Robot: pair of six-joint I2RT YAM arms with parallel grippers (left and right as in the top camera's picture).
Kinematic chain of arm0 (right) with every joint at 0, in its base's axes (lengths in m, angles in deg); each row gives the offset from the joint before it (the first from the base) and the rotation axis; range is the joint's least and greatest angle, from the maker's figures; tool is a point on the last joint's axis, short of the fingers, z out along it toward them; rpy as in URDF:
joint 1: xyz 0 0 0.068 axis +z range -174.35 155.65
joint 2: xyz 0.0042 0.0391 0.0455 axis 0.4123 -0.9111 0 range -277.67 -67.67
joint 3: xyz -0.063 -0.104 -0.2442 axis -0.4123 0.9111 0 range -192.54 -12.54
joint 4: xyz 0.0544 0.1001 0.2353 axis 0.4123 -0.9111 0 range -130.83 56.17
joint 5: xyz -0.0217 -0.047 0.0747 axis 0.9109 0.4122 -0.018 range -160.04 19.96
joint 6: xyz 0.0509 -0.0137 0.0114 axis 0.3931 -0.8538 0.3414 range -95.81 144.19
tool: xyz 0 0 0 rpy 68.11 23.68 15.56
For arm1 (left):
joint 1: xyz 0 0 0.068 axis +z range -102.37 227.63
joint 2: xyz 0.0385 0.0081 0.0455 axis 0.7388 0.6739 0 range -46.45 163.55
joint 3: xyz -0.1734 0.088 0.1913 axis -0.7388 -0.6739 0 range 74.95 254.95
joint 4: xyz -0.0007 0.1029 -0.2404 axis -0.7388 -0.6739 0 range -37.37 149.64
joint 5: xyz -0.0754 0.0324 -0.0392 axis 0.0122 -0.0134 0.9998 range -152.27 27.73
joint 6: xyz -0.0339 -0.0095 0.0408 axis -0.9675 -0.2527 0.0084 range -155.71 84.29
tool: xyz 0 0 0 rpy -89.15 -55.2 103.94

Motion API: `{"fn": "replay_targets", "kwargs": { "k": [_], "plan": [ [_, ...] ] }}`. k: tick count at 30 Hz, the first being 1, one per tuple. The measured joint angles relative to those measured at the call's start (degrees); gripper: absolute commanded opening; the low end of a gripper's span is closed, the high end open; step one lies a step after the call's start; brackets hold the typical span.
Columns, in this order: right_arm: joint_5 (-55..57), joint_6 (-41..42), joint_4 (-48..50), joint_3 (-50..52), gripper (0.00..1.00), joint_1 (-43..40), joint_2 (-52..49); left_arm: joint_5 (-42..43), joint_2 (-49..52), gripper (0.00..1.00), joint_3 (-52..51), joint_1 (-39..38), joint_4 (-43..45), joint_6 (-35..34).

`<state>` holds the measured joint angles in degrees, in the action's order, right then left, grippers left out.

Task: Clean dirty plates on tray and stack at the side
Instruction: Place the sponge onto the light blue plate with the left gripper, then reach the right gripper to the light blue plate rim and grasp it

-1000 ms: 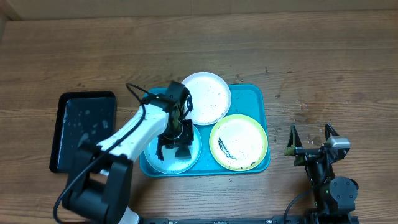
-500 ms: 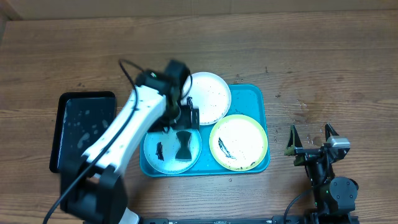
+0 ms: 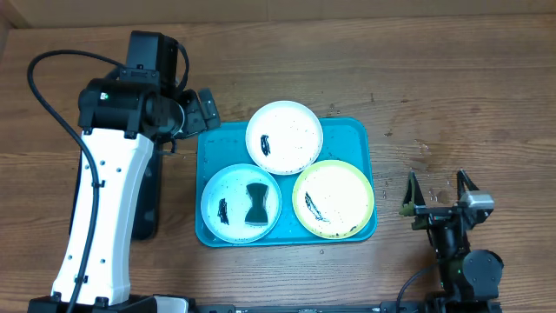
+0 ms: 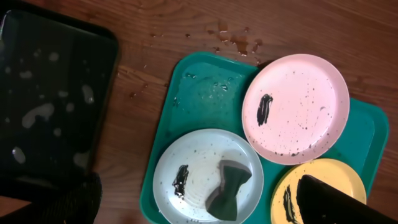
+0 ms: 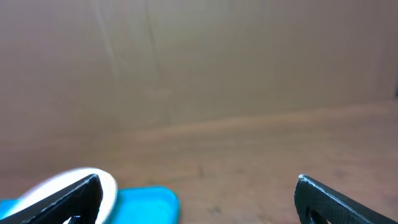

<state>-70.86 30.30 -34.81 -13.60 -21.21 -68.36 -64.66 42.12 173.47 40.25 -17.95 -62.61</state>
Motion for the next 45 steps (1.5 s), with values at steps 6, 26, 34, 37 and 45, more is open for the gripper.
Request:
{"fn": "replay_targets", "kwargs": {
  "k": [6,26,34,37,45],
  "plan": [
    [-11.87,10.75,9.27,0.0,1.0,0.0,0.0,-0.02,0.0,1.0,0.0,-0.02,-0.02,0.0],
    [-16.28,1.53,-36.2,-55.69,1.0,-0.48,-26.14,-0.02,0.0,1.0,-0.02,-0.02,0.0,0.0],
    [-22.77,0.85,-55.93,-78.62,1.0,-0.42,-53.51,-0.02,0.04,1.0,-0.02,-0.02,-0.02,0.0],
    [-32.22,5.81,-52.87,-80.56,1.0,-0.42,-61.48,-0.04,0.04,1.0,-0.02,-0.02,-0.04,0.0],
    [-42.47,13.33,-51.63,-80.72,0.89,4.96,-75.56,-0.02,0.04,1.0,-0.02,-0.02,-0.04,0.0]
  ]
}}
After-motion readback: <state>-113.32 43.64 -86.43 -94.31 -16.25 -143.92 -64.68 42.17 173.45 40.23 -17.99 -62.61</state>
